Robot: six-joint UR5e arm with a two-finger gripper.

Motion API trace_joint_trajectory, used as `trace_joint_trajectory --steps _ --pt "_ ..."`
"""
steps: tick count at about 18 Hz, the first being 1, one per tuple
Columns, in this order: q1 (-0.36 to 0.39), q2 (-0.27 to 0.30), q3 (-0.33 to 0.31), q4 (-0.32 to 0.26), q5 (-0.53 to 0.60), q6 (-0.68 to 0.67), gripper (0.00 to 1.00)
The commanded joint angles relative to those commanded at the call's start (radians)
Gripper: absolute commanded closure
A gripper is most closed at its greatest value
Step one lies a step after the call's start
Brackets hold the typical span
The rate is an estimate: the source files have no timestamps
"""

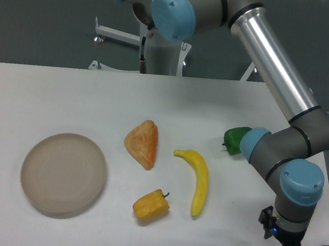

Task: Pick up the green pepper from the table
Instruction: 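Raise the gripper up and away from the green bell pepper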

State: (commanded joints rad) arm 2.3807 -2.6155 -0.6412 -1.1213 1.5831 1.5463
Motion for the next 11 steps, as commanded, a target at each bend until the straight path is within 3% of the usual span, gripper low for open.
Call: trace_joint_trajectory --steps 4,11 --pt "0.002 0.006 -0.011 -0.002 0.0 0.0 0.0" --pt "0.018 0.101 -0.149 -0.005 -0.002 0.0 0.0"
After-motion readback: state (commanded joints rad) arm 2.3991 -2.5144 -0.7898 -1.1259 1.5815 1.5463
